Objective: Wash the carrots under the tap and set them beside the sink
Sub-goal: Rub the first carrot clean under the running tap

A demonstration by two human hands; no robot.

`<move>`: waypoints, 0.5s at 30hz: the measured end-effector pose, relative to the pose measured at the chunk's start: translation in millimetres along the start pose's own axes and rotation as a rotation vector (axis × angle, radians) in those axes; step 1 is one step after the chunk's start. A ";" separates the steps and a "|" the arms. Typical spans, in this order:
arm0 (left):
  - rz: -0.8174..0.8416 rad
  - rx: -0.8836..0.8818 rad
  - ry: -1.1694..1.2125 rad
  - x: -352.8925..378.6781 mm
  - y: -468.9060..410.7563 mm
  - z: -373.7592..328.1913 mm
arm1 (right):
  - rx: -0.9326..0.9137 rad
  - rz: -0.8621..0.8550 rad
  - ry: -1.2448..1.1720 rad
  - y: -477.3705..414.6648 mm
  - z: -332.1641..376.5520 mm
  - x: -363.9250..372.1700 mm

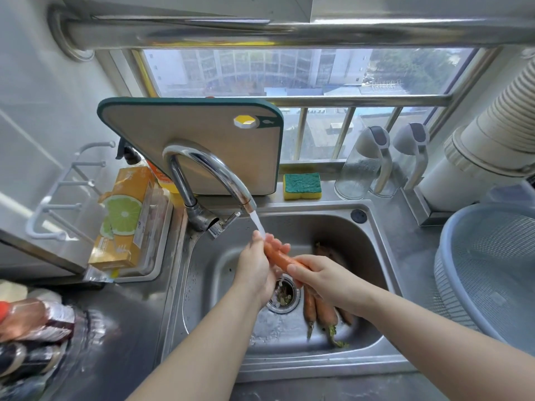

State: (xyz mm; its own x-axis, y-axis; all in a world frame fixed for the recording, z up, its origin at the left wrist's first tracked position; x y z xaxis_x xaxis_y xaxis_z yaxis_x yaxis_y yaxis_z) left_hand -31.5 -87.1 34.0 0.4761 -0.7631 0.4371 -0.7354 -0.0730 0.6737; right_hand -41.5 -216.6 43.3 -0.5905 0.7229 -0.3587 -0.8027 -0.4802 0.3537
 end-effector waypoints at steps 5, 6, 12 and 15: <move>0.059 0.212 -0.392 -7.1 1.4 9.1 | 0.000 -0.048 0.075 -1.7 -6.9 3.0; 0.046 0.239 -0.419 -8.1 1.1 8.8 | -0.015 -0.066 0.117 -2.3 -8.2 4.6; -0.124 0.173 -0.198 -0.6 0.8 2.7 | -0.131 -0.148 0.298 -4.0 -12.3 8.5; -0.065 -0.058 -0.008 -3.4 3.1 -3.4 | -0.230 -0.251 0.406 -3.8 -16.2 3.9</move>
State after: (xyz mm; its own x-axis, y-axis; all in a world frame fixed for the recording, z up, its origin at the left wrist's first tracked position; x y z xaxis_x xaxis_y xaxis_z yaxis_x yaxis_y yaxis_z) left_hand -33.8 -82.5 36.7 0.5177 -0.7634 0.3864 -0.6739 -0.0856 0.7339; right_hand -42.1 -220.0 26.5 -0.3256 0.6015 -0.7295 -0.8942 -0.4465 0.0310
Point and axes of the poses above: each hand's wrist, its own y-axis away from the middle knuckle, its own x-axis out of the palm, z = x × y, the point moved 1 cm from there along -y, towards the middle knuckle, and after that the axes turned 4 degrees about -x, right-handed, at the moved point
